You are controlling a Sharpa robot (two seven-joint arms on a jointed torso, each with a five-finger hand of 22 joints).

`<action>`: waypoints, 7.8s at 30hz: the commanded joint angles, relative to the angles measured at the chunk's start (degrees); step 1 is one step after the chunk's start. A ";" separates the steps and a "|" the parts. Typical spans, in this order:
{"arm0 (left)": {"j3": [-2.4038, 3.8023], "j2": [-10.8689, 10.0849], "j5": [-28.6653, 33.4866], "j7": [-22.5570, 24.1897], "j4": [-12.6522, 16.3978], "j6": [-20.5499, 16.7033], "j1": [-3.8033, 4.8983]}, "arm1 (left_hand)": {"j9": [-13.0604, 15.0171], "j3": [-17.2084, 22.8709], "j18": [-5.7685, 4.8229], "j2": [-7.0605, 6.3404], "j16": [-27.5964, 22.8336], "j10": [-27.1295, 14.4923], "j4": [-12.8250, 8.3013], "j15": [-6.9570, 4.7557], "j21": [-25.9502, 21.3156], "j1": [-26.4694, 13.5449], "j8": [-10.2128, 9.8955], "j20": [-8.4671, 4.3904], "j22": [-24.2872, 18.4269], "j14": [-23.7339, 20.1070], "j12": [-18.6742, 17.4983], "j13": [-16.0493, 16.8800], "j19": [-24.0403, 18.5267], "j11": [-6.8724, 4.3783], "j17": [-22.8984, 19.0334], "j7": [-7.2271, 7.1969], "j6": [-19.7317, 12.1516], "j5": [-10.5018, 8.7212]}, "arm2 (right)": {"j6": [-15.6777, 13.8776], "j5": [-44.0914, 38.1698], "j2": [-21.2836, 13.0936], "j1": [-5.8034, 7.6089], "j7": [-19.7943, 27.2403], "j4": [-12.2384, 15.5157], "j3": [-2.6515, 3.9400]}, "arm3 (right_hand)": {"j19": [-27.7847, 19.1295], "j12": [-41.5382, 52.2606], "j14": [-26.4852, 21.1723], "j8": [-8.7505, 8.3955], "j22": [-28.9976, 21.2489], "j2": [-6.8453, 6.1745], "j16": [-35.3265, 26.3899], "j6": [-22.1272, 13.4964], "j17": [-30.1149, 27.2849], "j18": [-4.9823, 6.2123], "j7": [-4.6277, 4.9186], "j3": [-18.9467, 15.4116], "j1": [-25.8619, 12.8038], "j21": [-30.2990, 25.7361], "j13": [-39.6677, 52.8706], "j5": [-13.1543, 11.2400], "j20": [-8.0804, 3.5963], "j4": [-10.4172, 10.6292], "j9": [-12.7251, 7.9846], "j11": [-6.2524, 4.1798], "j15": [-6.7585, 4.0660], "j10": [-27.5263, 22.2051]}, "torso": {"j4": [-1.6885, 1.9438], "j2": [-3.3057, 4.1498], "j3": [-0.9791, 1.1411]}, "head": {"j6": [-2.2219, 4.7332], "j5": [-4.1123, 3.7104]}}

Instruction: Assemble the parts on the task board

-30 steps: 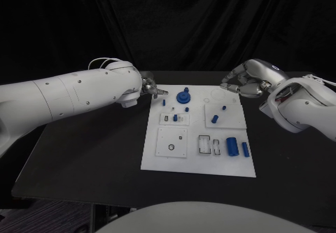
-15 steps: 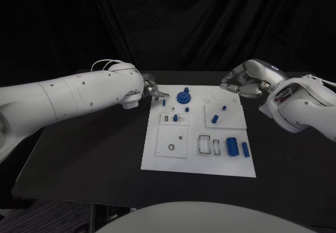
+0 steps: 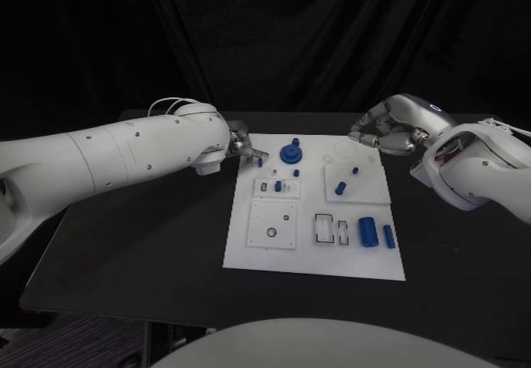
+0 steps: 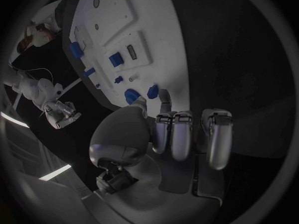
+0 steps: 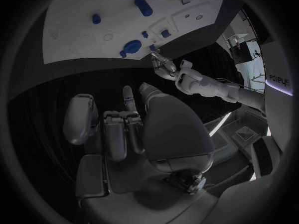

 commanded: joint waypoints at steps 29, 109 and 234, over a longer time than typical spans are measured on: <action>0.03 0.79 -0.21 1.99 -0.06 0.78 -0.51 | -2.63 0.67 -0.79 0.08 0.38 6.06 -0.24 0.62 0.17 3.28 -4.17 0.53 15.08 6.06 -0.02 15.02 6.02 0.72 15.09 0.58 0.98 7.57 | 0.58 -0.10 -0.03 -0.18 -1.07 -0.10 0.05 | -0.37 -0.25 6.01 -0.34 9.21 -0.25 0.15 0.42 15.08 -0.04 -0.12 0.68 0.59 -0.31 14.63 1.67 -0.16 -0.01 -0.18 0.23 0.45 5.56 | 0.00 0.01 0.01 | 0.00 0.04; 0.03 -1.81 -0.21 2.64 4.22 -4.48 -0.99 | 1.57 17.80 -0.79 -6.66 0.38 6.06 -0.79 -0.05 0.17 7.33 -4.25 -0.10 15.08 6.06 -0.02 15.02 6.02 -0.07 15.09 -0.26 1.82 29.15 | 2.22 -0.11 -0.47 -0.38 -2.09 0.01 0.05 | -0.58 -0.45 6.01 -0.49 9.07 -0.01 0.15 0.39 15.08 0.06 -0.12 1.27 1.05 -0.82 14.41 2.88 -0.17 -0.13 -0.29 0.22 0.43 5.31 | 0.04 0.00 0.00 | 0.00 0.17; 0.03 -10.07 1.29 -0.64 18.32 -5.43 -4.70 | 0.08 9.47 -0.79 -5.63 0.28 6.06 0.30 0.93 0.17 -6.30 -7.53 0.82 15.08 6.02 -0.02 15.02 6.02 1.08 14.96 0.95 2.57 -4.32 | 4.14 -0.09 -0.86 -0.62 -4.01 0.07 0.05 | -0.86 -0.71 6.01 -0.73 8.93 -0.37 0.15 0.41 15.08 0.16 -0.03 2.82 2.72 -1.44 14.14 5.95 -0.16 -0.71 -0.47 0.27 0.46 4.99 | 0.02 0.01 0.01 | 0.00 0.60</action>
